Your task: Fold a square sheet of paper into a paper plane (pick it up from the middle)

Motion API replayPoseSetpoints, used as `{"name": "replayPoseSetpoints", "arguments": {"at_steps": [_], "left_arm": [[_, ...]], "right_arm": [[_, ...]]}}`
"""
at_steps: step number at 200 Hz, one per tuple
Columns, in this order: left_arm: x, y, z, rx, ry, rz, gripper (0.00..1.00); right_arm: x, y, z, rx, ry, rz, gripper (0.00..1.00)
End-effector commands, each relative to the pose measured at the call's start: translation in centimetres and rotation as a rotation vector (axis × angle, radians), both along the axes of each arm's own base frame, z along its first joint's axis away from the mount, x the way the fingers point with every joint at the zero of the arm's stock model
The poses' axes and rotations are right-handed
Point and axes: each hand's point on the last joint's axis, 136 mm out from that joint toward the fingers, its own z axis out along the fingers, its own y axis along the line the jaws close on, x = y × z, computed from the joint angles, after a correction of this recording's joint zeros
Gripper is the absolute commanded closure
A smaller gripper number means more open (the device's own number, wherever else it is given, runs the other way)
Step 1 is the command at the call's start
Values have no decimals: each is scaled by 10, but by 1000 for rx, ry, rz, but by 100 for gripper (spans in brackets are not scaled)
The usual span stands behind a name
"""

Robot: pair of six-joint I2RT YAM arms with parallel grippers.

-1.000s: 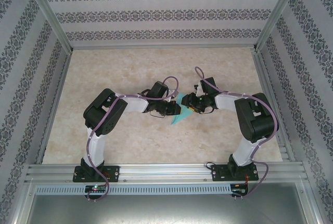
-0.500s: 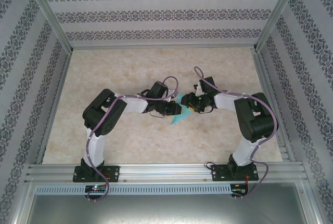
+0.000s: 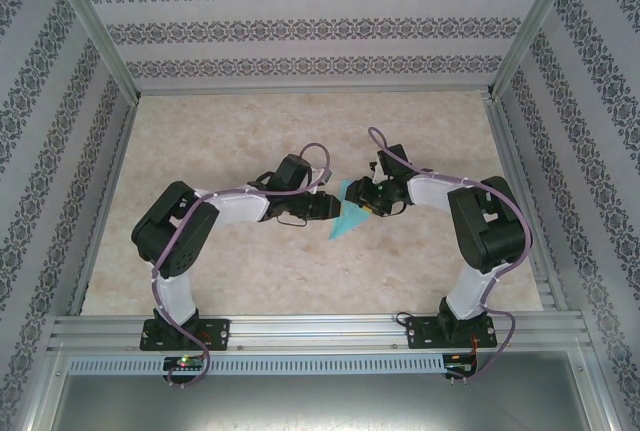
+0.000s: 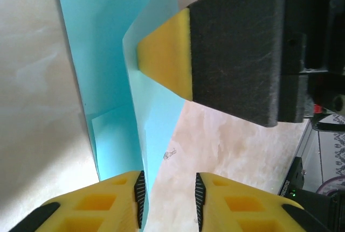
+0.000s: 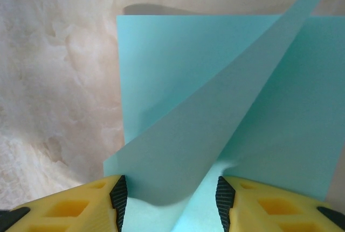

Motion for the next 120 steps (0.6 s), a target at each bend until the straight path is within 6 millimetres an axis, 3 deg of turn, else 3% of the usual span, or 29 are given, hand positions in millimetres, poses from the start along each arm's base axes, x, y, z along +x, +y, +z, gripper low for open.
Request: {"name": "replayPoseSetpoints", "arguments": {"at_steps": [1, 54, 120], "left_arm": [[6, -2, 14, -43, -38, 33, 69], [0, -19, 9, -23, -30, -15, 77], [3, -21, -13, 39, 3, -12, 83]], "right_arm": [[-23, -25, -40, -161, 136, -49, 47], [-26, -28, -50, -209, 180, -74, 41], [-29, -27, -56, -237, 204, -70, 37]]}}
